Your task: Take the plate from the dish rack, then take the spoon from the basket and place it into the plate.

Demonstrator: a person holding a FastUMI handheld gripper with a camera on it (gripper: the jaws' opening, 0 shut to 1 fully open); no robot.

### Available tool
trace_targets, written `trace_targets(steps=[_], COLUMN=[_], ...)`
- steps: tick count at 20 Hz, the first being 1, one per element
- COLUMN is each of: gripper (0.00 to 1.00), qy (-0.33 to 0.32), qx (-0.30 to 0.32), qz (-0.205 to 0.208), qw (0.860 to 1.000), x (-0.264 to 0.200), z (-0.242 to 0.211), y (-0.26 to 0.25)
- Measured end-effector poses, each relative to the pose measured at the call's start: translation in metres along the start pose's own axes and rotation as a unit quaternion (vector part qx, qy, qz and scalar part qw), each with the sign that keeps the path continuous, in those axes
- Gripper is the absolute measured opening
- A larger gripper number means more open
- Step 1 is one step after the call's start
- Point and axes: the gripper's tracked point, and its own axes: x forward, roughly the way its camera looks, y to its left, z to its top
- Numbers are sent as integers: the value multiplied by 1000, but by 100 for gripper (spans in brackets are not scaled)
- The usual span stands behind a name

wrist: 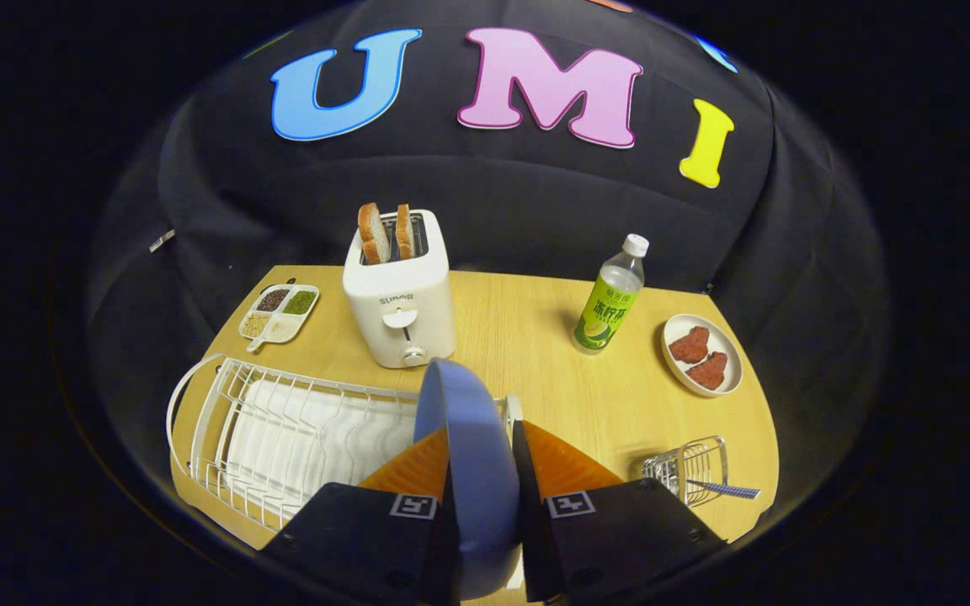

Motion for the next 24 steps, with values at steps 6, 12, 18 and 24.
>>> trace_targets(steps=[6,12,18,24], gripper=[29,29,29,29], qy=[-47,-59,-127,-132], qx=[-2,13,62,99], qz=[-5,41,98,100], qw=[999,997,985,981], x=[-5,-29,-92,-140], z=[23,28,52,24], y=[-8,-18,-66,-133])
